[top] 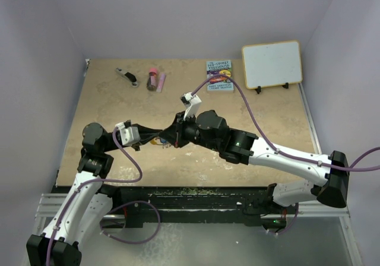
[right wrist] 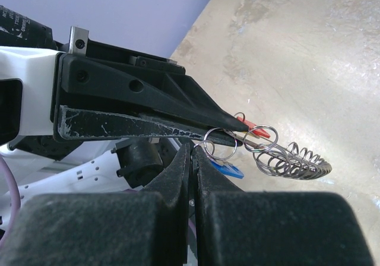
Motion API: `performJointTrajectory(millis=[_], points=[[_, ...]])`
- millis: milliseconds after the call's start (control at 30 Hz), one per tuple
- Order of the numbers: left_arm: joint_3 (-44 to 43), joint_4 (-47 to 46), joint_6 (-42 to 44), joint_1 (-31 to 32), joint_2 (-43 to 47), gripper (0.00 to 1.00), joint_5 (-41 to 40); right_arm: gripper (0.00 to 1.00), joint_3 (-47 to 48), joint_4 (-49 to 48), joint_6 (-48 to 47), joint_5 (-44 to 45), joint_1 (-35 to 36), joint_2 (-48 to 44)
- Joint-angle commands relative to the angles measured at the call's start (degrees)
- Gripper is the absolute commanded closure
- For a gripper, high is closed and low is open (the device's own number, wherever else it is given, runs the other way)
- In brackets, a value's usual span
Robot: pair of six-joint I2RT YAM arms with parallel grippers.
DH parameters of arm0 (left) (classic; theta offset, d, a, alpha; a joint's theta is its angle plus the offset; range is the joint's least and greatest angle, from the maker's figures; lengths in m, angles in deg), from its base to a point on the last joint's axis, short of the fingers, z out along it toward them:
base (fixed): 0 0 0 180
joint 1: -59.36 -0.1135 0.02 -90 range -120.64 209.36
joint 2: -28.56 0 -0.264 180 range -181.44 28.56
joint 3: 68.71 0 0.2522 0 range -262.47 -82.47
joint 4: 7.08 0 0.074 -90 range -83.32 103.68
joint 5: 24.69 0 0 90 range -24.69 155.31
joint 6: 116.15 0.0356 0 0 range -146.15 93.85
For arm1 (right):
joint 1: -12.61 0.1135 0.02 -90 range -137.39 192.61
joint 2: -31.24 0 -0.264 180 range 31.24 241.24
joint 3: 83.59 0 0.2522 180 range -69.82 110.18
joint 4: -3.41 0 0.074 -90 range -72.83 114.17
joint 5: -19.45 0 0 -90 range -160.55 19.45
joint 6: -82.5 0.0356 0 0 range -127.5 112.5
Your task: Put the keys on the keyring
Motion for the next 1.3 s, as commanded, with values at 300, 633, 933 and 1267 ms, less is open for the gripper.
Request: performJointTrajectory(millis=[300, 633, 933, 1267], points=[[0.50, -6.79, -1.67, 0.03, 0.62, 0.96, -1.18, 1.00, 4.74, -5.22, 1.52, -0.53, 0.44, 3.46], [2.08, -11.17, -5.96, 0.47, 1.01, 0.96, -1.33, 1.00, 5.79, -5.42, 3.34, -1.22, 0.41, 3.98], [2.15, -11.90, -9.81, 0.55, 1.07, 0.96, 0.09, 1.00, 8.10, -2.90, 4.00, 0.97, 0.19, 4.55], [1.65, -12.24, -15.83, 0.55, 0.34, 0.96, 0.07, 1.00, 9.53, 0.04, 4.91, 0.70, -0.24, 4.70]])
